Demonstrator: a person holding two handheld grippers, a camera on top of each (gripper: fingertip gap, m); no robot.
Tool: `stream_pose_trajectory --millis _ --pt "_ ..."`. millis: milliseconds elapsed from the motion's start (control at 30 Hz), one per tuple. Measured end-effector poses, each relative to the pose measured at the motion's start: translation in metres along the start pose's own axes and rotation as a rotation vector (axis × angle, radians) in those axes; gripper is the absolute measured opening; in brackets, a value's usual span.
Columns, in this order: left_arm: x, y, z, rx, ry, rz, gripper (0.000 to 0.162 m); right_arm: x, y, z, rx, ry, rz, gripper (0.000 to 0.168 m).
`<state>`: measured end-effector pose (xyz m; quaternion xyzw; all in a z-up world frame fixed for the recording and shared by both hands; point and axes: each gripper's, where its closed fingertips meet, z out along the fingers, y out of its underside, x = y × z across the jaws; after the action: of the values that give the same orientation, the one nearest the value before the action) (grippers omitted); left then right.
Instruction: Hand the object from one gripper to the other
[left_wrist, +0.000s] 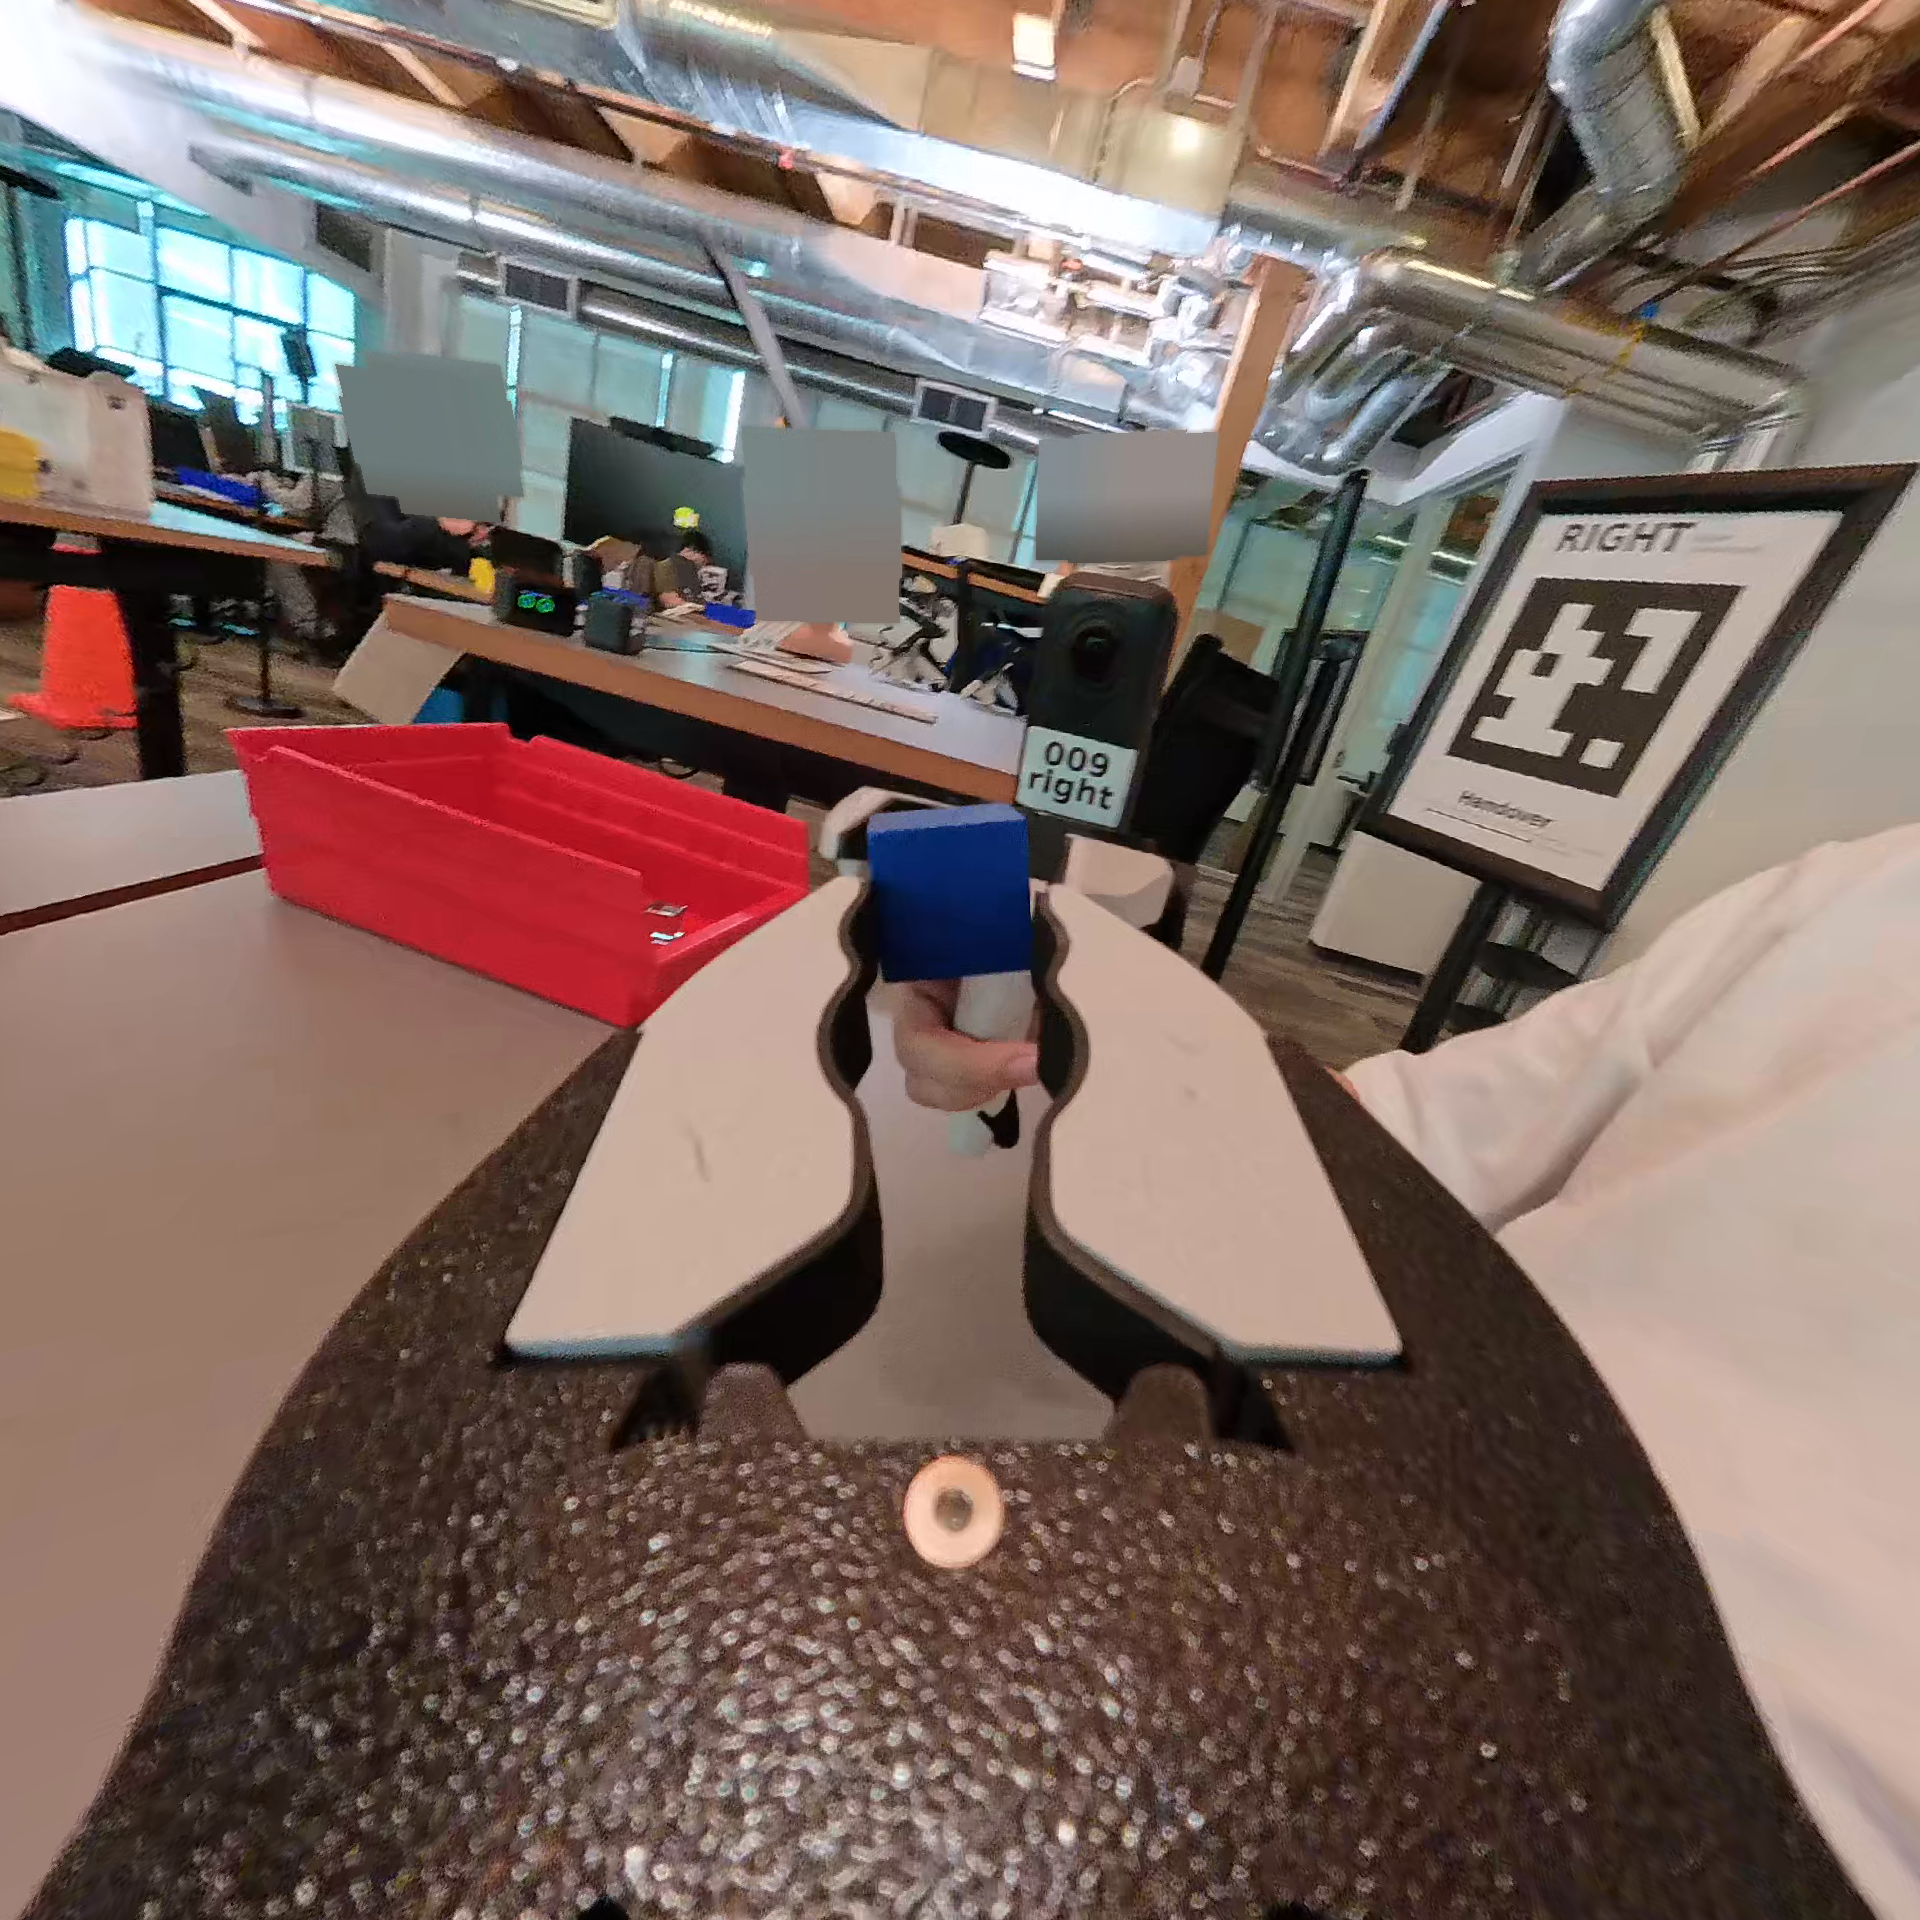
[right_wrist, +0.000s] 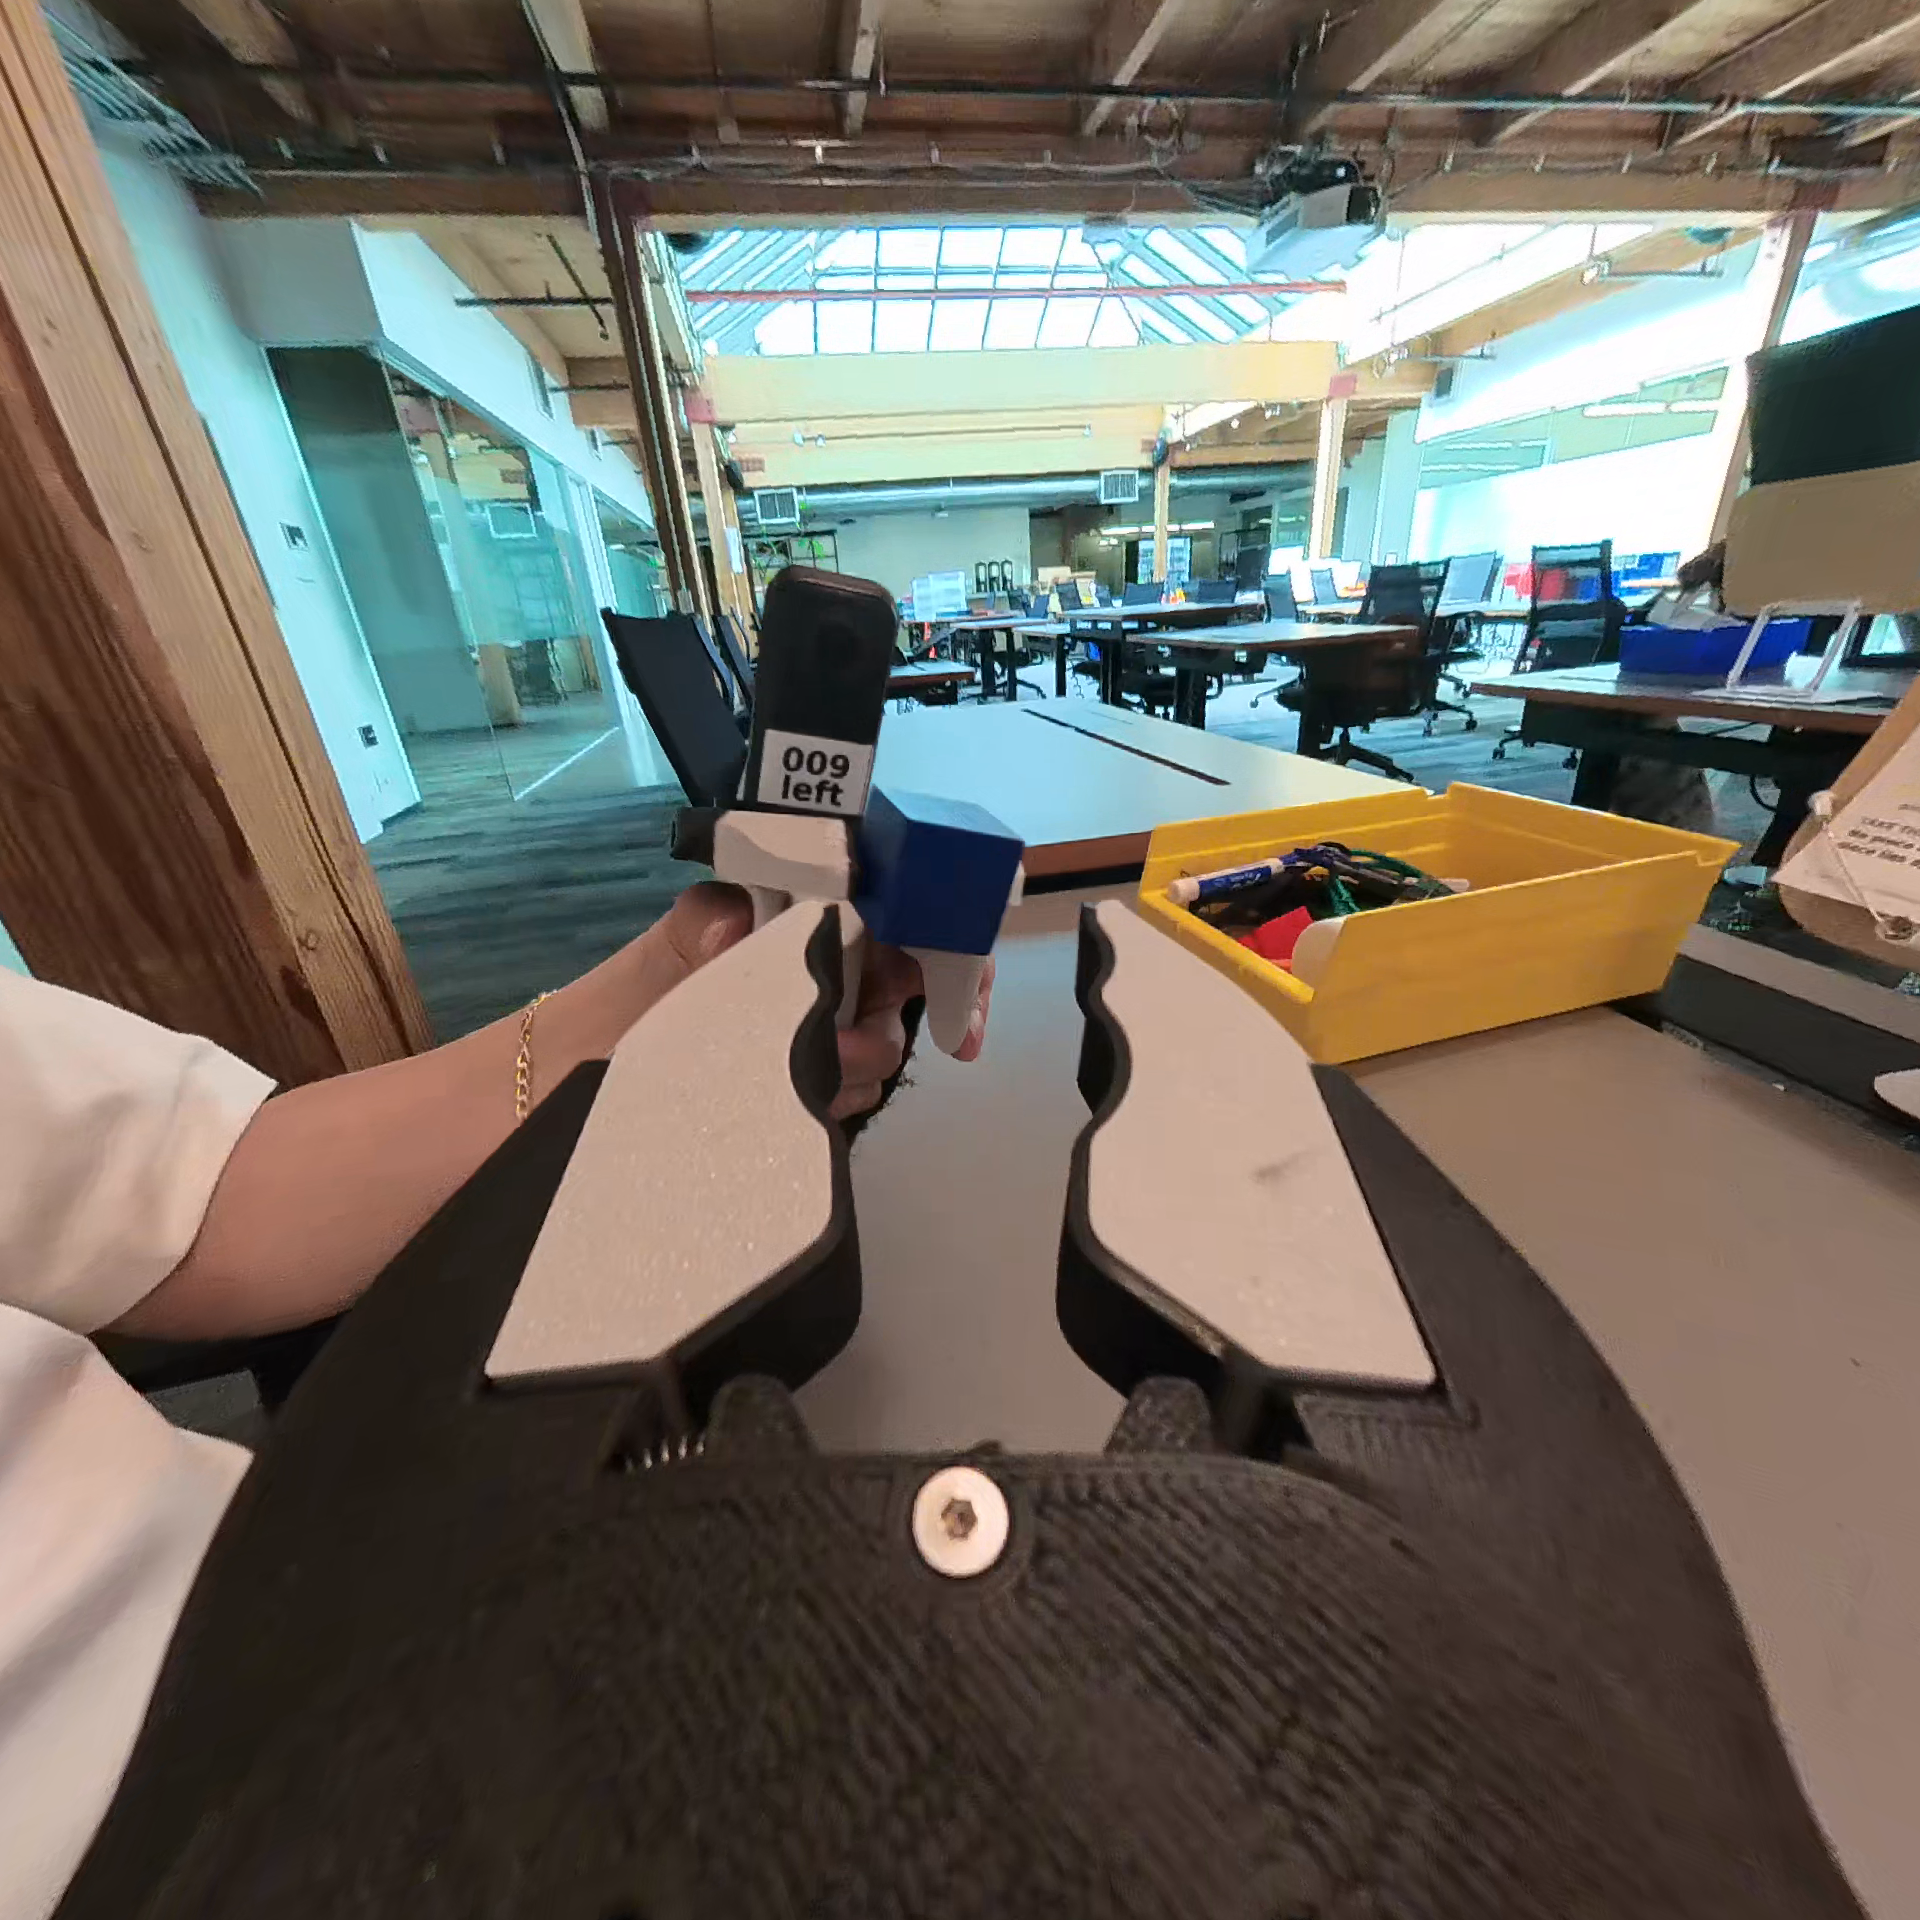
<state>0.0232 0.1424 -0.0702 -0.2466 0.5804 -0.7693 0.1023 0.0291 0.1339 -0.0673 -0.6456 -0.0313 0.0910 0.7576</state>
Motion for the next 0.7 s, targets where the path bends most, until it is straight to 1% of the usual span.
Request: stream_pose_trajectory --millis 133,200,300,400,467,500,600,700 --pt "0.008 0.007 0.003 -0.032 0.055 0.038 0.027 -0.006 -0.003 0.003 0.035 -0.036 0.067 0.042" --pt "0.010 0.010 0.004 -0.045 0.064 0.051 0.027 -0.007 -0.002 0.004 0.039 -0.051 0.092 0.038" --pt "0.010 0.014 0.005 -0.057 0.071 0.051 0.027 -0.012 0.001 0.004 0.033 -0.088 0.080 0.027" --pt "0.008 0.018 0.005 -0.080 0.068 0.049 0.027 -0.012 0.001 0.005 0.025 -0.080 0.034 0.027" --pt "0.001 0.022 0.006 -0.117 0.008 0.052 0.028 -0.008 0.003 0.005 0.004 -0.043 -0.058 0.026" --pt "-0.006 0.022 0.005 -0.126 -0.044 0.051 0.030 -0.003 0.004 0.004 -0.006 0.005 -0.134 0.026" --pt "-0.022 0.021 0.002 -0.154 -0.180 0.014 0.048 0.015 0.010 0.001 -0.115 0.183 -0.412 0.026" --pt "-0.030 0.020 0.000 -0.193 -0.292 -0.035 0.055 0.022 0.018 0.000 -0.243 0.275 -0.672 0.026"
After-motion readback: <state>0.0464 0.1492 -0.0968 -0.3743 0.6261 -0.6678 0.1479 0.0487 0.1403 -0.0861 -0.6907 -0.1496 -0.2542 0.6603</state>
